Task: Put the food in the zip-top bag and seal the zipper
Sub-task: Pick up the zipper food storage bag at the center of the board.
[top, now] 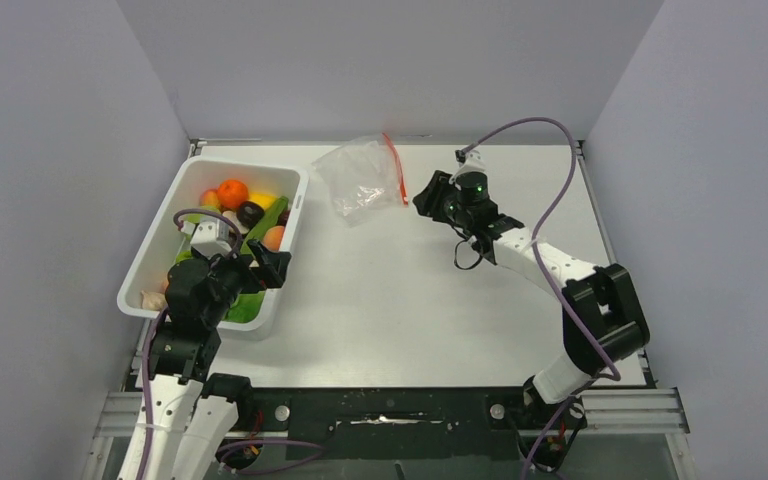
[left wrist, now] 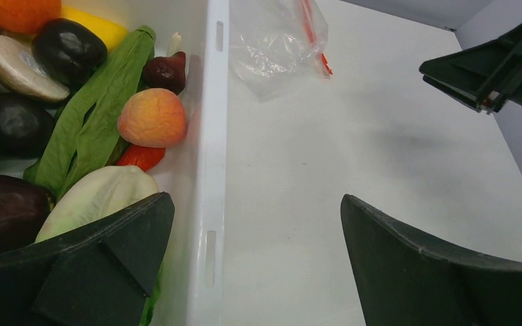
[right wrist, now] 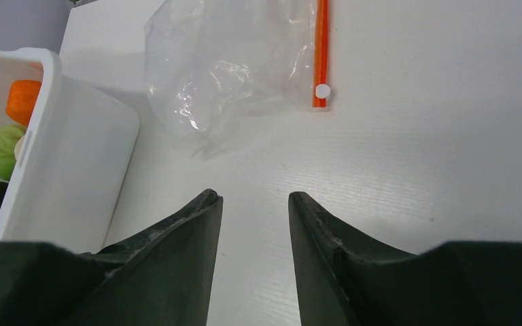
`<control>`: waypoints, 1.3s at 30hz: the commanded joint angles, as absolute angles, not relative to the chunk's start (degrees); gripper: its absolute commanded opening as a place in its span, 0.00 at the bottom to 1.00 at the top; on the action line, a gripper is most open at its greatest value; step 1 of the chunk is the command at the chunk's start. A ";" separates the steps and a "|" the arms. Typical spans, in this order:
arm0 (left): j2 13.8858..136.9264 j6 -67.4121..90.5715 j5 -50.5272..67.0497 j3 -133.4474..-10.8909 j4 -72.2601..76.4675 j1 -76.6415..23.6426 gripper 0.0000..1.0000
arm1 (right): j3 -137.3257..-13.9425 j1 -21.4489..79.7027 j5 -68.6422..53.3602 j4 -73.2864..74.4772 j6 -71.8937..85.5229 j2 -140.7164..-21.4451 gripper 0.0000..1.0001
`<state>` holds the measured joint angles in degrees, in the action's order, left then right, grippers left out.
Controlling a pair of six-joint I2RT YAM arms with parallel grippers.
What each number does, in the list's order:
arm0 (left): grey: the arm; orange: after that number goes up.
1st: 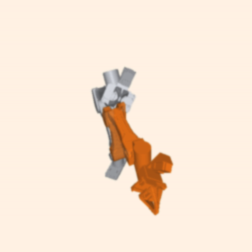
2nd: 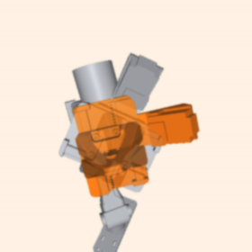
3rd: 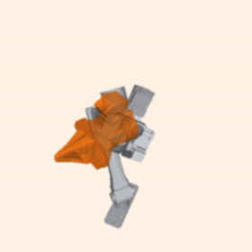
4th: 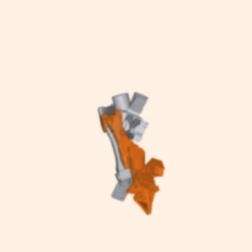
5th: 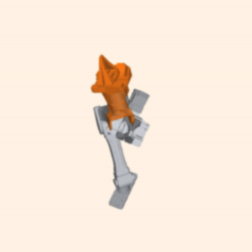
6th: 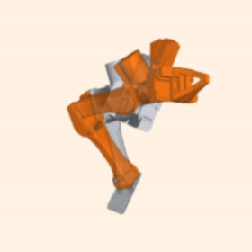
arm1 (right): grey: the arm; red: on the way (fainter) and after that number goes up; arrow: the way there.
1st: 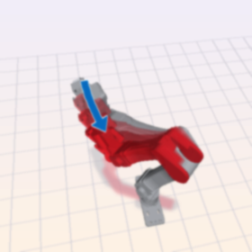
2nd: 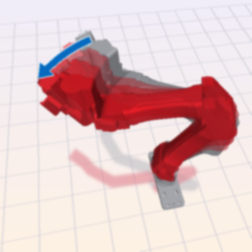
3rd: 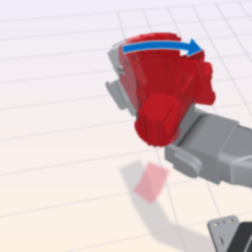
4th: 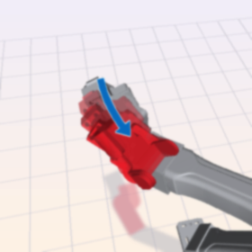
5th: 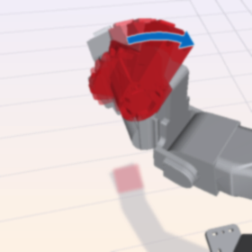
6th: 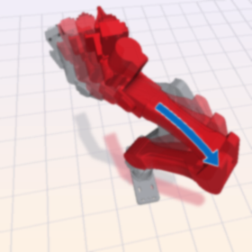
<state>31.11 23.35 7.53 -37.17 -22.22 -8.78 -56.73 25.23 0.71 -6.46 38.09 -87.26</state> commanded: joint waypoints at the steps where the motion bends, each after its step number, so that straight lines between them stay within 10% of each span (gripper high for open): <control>1: 28.73 22.01 8.17 -36.36 -15.58 -8.35 0.96 | -64.85 25.52 -1.65 -15.96 35.39 -94.40 0.41; 39: 25.19 19.78 7.65 -35.77 -16.17 -7.82 0.95 | -85.17 25.32 -2.37 -17.05 -7.90 -126.55 0.54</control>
